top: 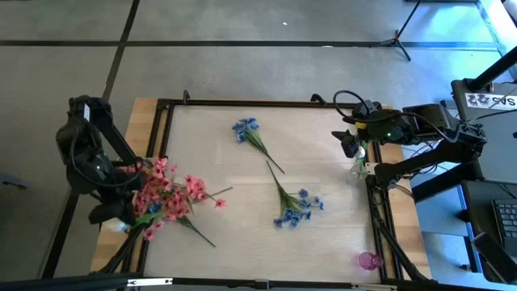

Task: Sort flowers into vase by color
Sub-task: Put the white tulip into the transparent vase

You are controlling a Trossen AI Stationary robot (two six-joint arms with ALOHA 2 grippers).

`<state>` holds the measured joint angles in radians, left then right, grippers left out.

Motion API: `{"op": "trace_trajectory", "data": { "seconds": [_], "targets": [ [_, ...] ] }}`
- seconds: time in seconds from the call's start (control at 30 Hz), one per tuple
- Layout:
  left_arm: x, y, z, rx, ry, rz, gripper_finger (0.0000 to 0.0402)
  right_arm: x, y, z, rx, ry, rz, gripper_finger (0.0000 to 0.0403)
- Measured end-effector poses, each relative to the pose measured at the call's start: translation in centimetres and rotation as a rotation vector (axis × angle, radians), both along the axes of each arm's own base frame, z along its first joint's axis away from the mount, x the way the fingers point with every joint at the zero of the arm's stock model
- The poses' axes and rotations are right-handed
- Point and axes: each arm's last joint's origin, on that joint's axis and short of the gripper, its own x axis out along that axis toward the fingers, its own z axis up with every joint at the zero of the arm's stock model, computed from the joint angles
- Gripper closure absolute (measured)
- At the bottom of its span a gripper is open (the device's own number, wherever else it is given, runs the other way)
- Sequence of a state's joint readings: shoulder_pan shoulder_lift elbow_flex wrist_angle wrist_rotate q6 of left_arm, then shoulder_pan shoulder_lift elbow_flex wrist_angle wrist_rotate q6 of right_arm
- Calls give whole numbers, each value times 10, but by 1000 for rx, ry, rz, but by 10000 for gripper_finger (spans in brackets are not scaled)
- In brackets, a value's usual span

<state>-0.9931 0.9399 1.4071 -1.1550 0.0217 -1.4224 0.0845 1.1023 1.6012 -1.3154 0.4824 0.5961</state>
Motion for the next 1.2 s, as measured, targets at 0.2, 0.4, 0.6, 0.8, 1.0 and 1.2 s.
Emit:
{"op": "trace_trajectory", "data": {
  "seconds": [0.2, 0.4, 0.6, 0.8, 1.0, 1.2],
  "targets": [
    [5, -11, -2, -1, 16, -27, 400, -2, 0, -2, -5, 28, -3, 102],
    [3, -15, -4, 48, -21, -54, 400, 5, 1, 3, -48, -18, 51, 102],
    [-2, -8, -10, 135, 14, -55, 400, 27, 3, 5, -92, -52, 133, 102],
    [1, -14, -17, 175, 88, -63, 400, 43, 5, -3, -125, 20, 181, 102],
    [3, -24, -21, 136, 221, -94, 400, 52, 6, -8, -139, 59, 208, 102],
    [0, -19, -18, 89, 268, -35, 400, 53, 6, -9, -167, 81, 254, 102]
  ]
}}
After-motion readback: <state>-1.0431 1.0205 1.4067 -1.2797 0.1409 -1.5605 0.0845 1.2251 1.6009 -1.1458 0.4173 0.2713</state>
